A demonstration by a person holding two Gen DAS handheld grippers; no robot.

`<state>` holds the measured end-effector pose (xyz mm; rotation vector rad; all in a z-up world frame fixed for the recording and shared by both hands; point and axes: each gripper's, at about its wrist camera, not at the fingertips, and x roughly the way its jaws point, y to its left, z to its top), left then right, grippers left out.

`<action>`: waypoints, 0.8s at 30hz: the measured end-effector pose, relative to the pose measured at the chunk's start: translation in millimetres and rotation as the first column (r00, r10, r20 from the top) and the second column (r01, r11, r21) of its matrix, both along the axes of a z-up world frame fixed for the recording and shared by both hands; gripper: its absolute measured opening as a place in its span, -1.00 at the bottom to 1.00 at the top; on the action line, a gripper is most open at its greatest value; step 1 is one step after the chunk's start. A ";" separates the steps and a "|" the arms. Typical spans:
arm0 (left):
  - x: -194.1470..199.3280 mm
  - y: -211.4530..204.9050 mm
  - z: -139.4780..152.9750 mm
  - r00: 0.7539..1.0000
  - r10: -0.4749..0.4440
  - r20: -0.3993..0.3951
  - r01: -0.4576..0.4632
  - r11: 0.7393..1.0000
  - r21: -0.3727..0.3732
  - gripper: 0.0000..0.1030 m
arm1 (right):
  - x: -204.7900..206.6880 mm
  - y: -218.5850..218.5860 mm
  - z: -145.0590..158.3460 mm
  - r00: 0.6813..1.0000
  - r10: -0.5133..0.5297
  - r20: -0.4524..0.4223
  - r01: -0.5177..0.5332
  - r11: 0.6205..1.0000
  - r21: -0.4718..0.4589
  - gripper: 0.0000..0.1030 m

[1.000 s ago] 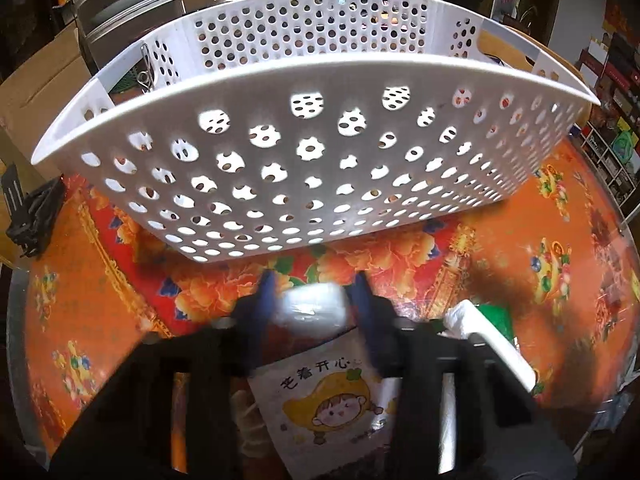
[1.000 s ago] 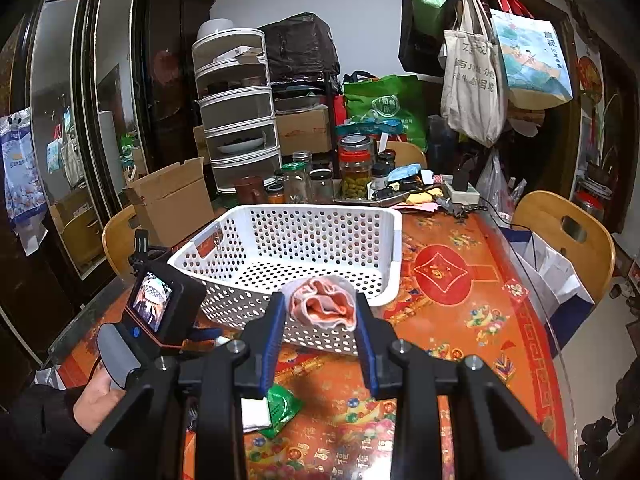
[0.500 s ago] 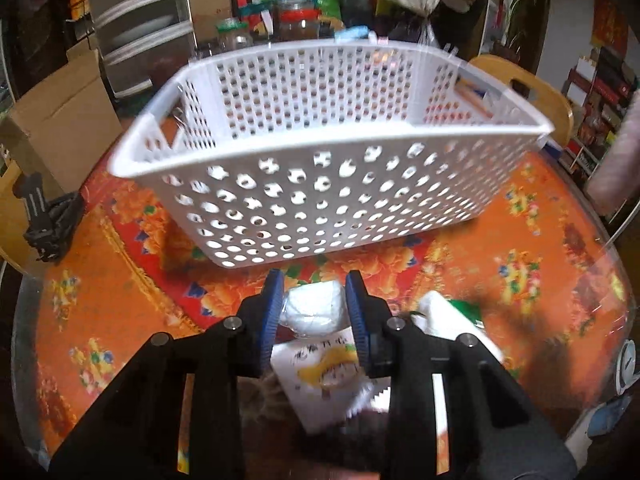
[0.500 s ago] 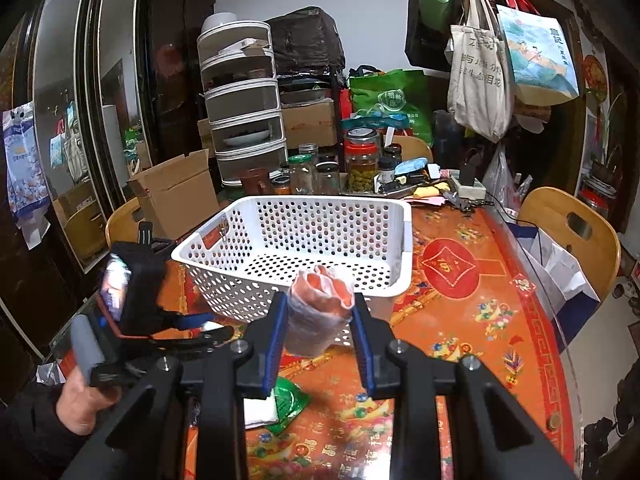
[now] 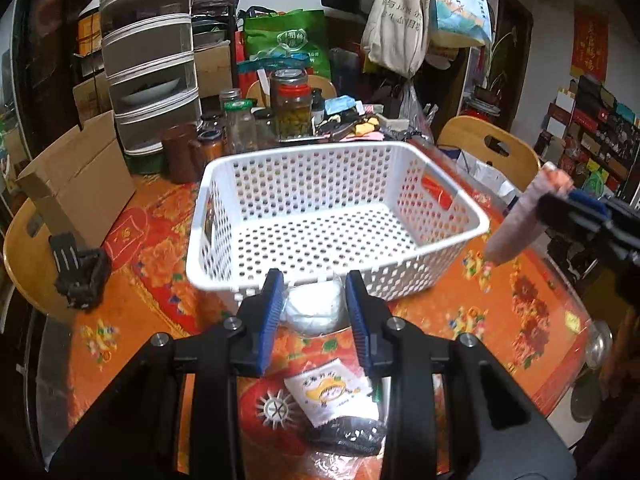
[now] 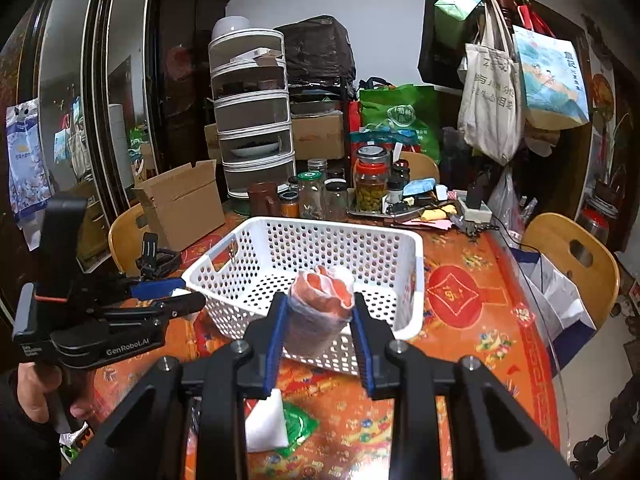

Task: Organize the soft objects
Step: 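Lift and carry the towel with the right tool while the left tool carries the tissue ball over the basket, then open the right tool to drop the towel while the left tool drops the tissue ball into the basket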

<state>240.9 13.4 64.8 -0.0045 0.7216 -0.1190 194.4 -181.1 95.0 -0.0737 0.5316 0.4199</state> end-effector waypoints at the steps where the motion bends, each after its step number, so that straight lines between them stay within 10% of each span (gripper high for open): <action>1: 4.8 0.5 4.8 1.000 0.003 0.001 -0.003 1.000 0.004 -0.42 | 6.3 1.7 2.9 1.000 -0.005 -0.001 0.005 1.000 -0.003 -0.42; 10: 80.7 -2.4 16.8 0.998 0.036 -0.046 -0.035 0.999 0.021 -0.42 | 68.7 13.9 7.3 0.997 -0.048 -0.060 0.045 0.998 -0.049 -0.42; 24: 181.7 -18.4 -72.2 0.956 0.084 -0.281 -0.065 0.995 0.074 -0.41 | 174.5 32.2 -73.7 0.944 -0.145 -0.297 0.093 0.979 -0.184 -0.42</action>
